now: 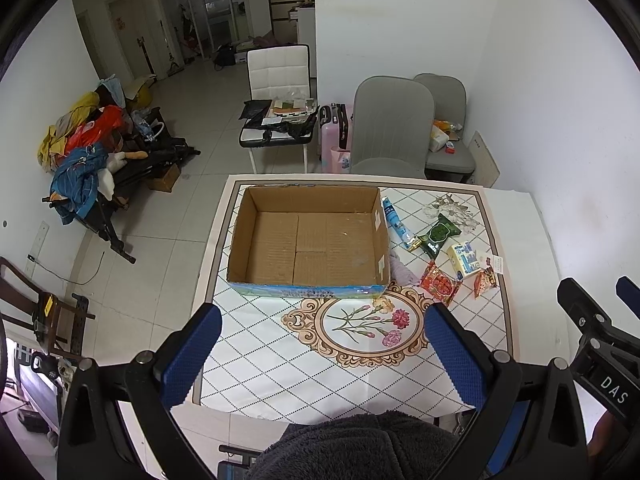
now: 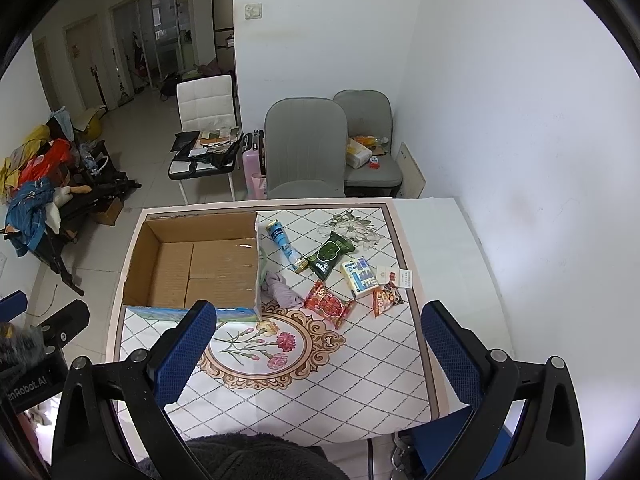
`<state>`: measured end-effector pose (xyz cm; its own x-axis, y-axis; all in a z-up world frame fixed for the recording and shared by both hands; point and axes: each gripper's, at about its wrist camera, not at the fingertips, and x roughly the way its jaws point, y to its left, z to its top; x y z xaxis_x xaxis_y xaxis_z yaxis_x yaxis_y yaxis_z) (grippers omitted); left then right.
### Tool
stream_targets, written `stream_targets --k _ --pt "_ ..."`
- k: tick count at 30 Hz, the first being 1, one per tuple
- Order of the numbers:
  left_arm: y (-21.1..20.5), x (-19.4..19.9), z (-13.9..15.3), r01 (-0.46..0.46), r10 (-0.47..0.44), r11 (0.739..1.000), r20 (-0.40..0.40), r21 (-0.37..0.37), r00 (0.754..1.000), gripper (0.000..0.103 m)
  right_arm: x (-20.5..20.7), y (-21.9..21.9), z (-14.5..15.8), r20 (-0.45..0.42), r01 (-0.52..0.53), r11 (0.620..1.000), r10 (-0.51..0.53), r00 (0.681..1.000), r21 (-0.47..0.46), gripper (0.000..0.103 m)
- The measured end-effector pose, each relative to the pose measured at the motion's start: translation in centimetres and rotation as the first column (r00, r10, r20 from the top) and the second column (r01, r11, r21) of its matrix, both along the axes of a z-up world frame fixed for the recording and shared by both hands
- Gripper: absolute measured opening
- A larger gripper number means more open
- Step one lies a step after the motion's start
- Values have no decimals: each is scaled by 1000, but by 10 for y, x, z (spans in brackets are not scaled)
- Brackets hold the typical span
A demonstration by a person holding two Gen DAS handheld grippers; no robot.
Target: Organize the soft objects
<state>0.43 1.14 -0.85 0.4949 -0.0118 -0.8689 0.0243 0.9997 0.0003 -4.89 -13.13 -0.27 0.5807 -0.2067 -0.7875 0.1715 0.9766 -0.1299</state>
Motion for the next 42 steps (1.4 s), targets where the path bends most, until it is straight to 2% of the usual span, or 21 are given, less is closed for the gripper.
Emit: stream_targets --k 7,11,14,17,21,23,26,27,29,32,36,38,39,41,42 --pt "-2 13 -12 11 -12 1000 -18 -20 1000 103 12 -15 -13 -30 22 999 -21 999 29 103" --pt "-27 47 -29 85 -87 996 -36 -40 996 103 33 -57 -31 -63 111 992 -107 992 58 103" --pt "-69 81 -53 205 -206 979 -51 -20 977 103 54 -104 -55 -105 181 979 -171 980 93 103" --pt "-112 117 -81 300 -300 954 -97 -12 949 103 79 -156 -94 -174 235 960 -208 963 153 103" --pt "-169 166 -128 375 -373 927 -171 -26 912 103 118 -223 -164 -294 306 924 -234 927 228 103" --pt "-198 194 -161 401 -394 916 -228 -19 890 102 136 -251 -198 -338 339 903 -243 909 264 103" --pt "-234 227 -213 435 -412 900 -311 6 856 102 172 -274 -246 -369 314 909 -202 907 274 103" --pt "-245 238 -236 453 -420 892 -348 15 838 102 184 -275 -260 -375 290 920 -178 910 265 103" --pt "-257 251 -266 465 -408 884 -401 53 820 101 216 -274 -296 -394 212 947 -104 913 242 103" --pt "-262 270 -309 474 -378 875 -475 97 795 101 254 -268 -345 -459 137 967 -23 888 216 103" --pt "-261 284 -338 472 -345 872 -518 132 782 101 285 -257 -400 -532 80 975 43 845 207 100" --pt "-260 290 -348 470 -336 872 -534 135 776 101 294 -250 -423 -565 68 969 80 821 236 99" --pt "-261 294 -352 471 -334 871 -536 139 776 101 297 -248 -429 -576 64 965 98 812 254 97" --pt "-263 297 -360 477 -333 867 -546 144 769 101 303 -243 -446 -601 57 962 119 790 266 85" --pt "-263 300 -363 478 -331 866 -550 147 767 101 304 -244 -452 -622 64 969 103 776 239 73"
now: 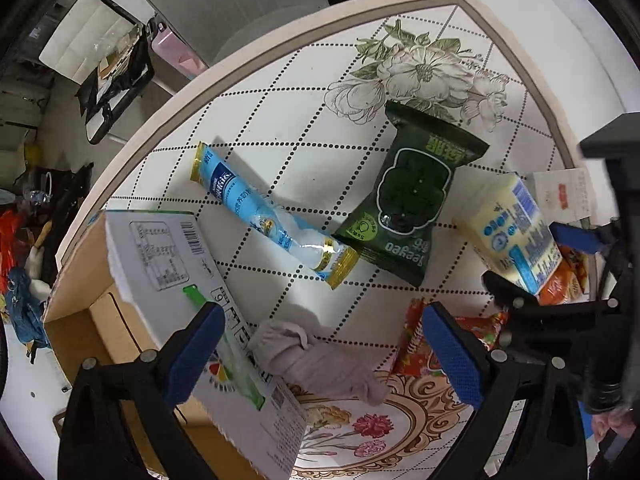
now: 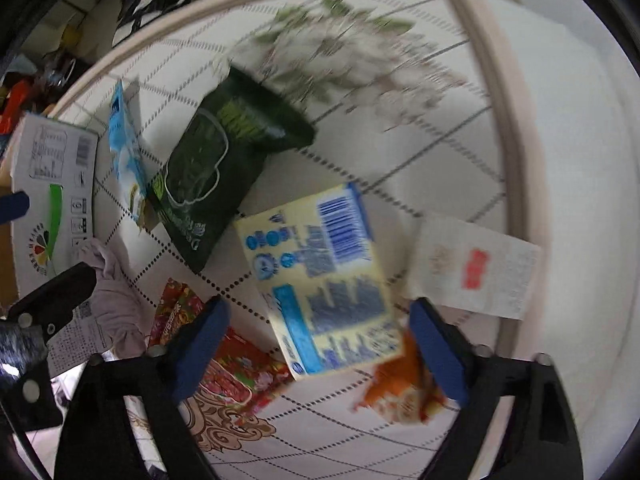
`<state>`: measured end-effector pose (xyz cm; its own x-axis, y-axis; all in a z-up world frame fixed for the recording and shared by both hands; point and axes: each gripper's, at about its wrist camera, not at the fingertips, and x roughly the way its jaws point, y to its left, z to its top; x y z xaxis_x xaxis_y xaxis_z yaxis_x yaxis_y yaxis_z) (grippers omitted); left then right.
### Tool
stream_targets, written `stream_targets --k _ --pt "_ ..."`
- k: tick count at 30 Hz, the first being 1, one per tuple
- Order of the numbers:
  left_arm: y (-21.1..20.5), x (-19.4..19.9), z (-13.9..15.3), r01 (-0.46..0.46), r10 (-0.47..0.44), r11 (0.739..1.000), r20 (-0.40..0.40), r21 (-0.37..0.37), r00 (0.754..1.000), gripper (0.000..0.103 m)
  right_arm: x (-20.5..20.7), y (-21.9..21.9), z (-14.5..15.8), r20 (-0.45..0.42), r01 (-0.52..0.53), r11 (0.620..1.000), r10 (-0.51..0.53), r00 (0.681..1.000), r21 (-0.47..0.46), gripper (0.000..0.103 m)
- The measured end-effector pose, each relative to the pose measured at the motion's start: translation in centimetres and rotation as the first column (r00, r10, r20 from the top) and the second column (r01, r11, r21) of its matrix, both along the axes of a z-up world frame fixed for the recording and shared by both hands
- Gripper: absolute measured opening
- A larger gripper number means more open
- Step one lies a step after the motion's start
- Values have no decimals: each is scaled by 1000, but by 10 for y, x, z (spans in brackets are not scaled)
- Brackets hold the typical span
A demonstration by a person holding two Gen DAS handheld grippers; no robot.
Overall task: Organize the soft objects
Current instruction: 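Grasp the green snack bag with the left tool while the right tool grasps the yellow-white box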
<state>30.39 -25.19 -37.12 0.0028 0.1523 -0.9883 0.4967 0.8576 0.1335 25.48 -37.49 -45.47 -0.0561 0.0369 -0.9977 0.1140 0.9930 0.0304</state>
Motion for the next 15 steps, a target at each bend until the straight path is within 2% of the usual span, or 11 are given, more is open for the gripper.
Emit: stream_targets --k 3,8,13,14,15 --pt "-4 5 -9 4 -4 1000 -24 -9 1000 101 -3 -14 -2 -15 66 997 -66 998 39 71" --pt "-27 14 -28 34 -38 998 -72 -50 997 101 -15 -51 -10 -46 215 975 -212 976 54 71" --pt "-58 27 -66 95 -95 995 -118 -4 988 100 -12 -56 -23 -69 257 962 -252 965 90 71" --pt "-61 28 -71 99 -99 995 -124 -4 987 92 -11 -56 -24 -75 258 962 -252 965 90 71" --pt "-64 31 -78 97 -96 995 -133 -3 986 78 -9 -58 -25 -81 256 963 -249 965 88 71"
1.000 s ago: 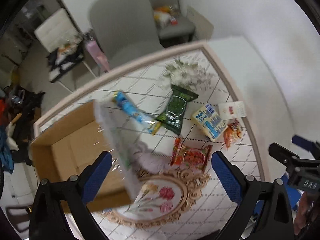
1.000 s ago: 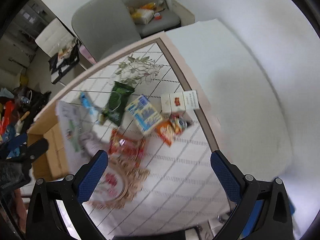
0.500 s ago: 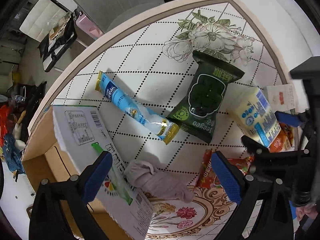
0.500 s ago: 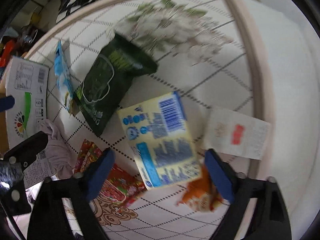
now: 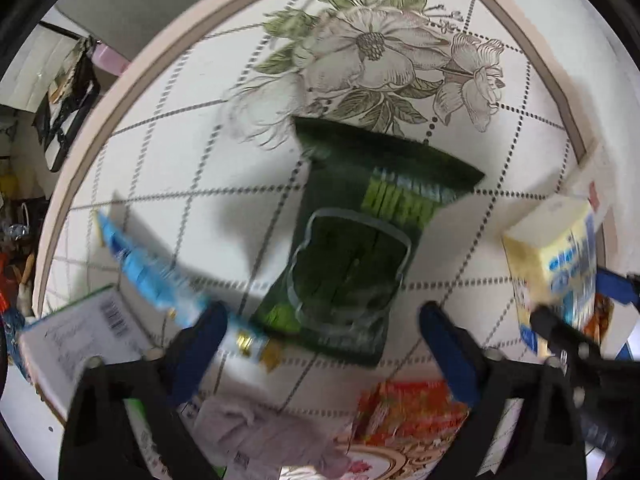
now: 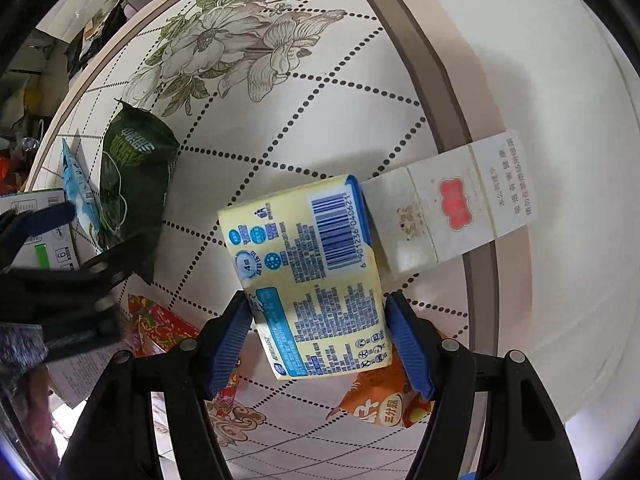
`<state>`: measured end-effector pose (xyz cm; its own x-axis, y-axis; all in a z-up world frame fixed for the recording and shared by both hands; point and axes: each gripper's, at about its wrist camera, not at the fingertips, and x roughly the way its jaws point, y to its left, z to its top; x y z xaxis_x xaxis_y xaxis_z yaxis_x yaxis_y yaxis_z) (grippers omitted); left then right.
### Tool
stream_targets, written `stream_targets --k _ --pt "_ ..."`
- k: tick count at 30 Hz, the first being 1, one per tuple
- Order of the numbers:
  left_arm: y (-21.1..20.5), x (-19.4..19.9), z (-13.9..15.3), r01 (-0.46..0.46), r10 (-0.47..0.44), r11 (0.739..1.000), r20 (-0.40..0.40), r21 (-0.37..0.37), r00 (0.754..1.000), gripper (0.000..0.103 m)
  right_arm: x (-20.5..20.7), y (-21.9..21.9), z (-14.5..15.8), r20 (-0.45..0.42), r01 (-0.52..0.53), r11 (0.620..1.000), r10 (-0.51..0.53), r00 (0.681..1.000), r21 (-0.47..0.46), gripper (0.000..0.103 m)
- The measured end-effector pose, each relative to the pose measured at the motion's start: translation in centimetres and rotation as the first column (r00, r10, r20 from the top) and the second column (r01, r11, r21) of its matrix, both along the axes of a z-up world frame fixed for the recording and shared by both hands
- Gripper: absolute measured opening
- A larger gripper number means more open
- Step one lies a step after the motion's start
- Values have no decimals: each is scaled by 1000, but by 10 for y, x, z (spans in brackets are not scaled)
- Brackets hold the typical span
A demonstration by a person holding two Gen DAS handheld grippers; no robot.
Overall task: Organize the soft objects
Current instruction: 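Grasp the green snack bag with the left tool while the right tool grasps the yellow-white box, then carry both items into the cardboard box and open both tools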
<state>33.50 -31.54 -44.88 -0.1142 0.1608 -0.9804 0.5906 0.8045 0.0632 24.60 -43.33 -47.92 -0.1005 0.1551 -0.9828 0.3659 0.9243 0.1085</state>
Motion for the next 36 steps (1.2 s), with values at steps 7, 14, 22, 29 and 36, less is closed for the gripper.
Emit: stream_targets --k 7,14,22,29,36 --pt "-6 5 -11 -15 15 1000 7 1 1000 55 8 13 -12 -25 -15 1000 15 1000 -19 71" --pt "-17 -7 -1 -3 4 1000 49 -12 999 40 10 25 -23 -23 -1 999 0 1000 -52 67" --pt "-7 -14 43 -63 68 995 64 -83 996 38 -2 39 5 54 22 1000 -23 998 10 67" --pt "41 -35 113 -150 175 963 94 -225 980 37 -12 67 56 150 -8 998 -2 989 62 67" --pt "152 -77 191 -288 348 899 137 -329 928 37 -12 139 110 248 -146 978 106 963 147 66"
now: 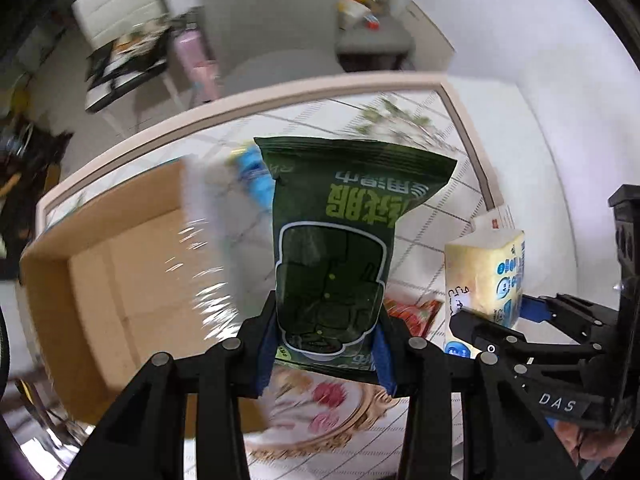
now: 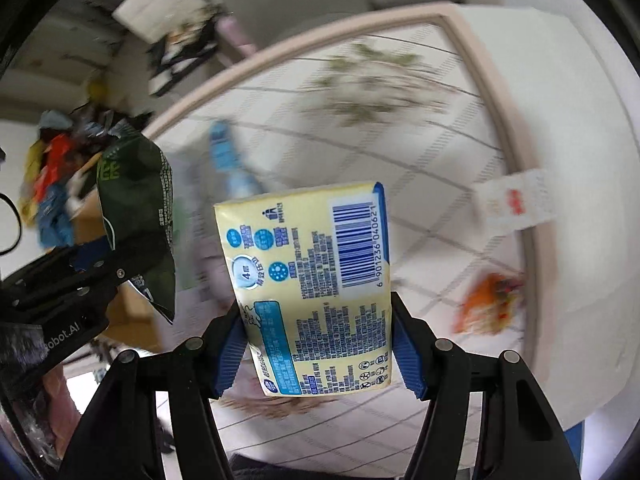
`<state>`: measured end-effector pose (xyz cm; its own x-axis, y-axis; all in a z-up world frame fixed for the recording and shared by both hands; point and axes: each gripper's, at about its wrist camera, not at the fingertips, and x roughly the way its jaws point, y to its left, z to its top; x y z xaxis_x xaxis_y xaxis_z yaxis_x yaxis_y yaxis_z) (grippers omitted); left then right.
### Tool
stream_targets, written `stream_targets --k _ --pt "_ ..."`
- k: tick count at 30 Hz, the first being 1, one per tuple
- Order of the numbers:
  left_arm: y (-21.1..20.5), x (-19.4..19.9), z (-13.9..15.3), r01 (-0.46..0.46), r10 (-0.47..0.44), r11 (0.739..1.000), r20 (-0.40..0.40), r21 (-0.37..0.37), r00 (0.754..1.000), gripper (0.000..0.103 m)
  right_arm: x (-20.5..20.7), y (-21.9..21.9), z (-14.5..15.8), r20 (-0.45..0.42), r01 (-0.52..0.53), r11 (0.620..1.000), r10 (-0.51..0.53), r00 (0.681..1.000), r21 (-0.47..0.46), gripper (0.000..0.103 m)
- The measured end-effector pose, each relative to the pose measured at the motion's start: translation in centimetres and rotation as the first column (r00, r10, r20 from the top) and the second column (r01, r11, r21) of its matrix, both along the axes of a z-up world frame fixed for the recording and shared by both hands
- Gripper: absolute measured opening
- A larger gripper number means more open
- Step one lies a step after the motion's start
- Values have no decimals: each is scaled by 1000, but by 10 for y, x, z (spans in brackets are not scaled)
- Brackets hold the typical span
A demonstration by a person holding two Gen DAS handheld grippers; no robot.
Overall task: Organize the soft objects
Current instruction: 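Carry both items into the cardboard box and open both tools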
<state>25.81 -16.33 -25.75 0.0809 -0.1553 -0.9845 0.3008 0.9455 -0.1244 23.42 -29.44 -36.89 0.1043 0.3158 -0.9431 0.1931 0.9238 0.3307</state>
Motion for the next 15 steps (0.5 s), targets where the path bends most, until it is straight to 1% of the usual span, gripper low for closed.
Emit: stream_targets --k 1,4,7,10,12,15 --pt "20 -3 8 -34 34 999 6 -4 999 37 -5 11 14 13 -23 1000 23 1000 10 66" --pt "81 -6 19 -125 126 992 9 -21 992 37 -7 63 34 45 -88 996 86 995 27 66" --pt "128 -5 24 -192 192 981 7 -18 981 37 6 120 44 63 -150 988 148 987 20 67" --pt "168 4 14 -239 237 970 -41 -36 971 37 21 167 44 56 -177 984 177 983 0 67" --pt "185 19 -3 -250 246 967 -78 -43 966 37 36 196 38 46 -193 981 194 980 -26 67" --pt "197 34 -23 -258 252 965 -115 -42 961 37 53 226 28 21 -194 978 196 980 -74 67"
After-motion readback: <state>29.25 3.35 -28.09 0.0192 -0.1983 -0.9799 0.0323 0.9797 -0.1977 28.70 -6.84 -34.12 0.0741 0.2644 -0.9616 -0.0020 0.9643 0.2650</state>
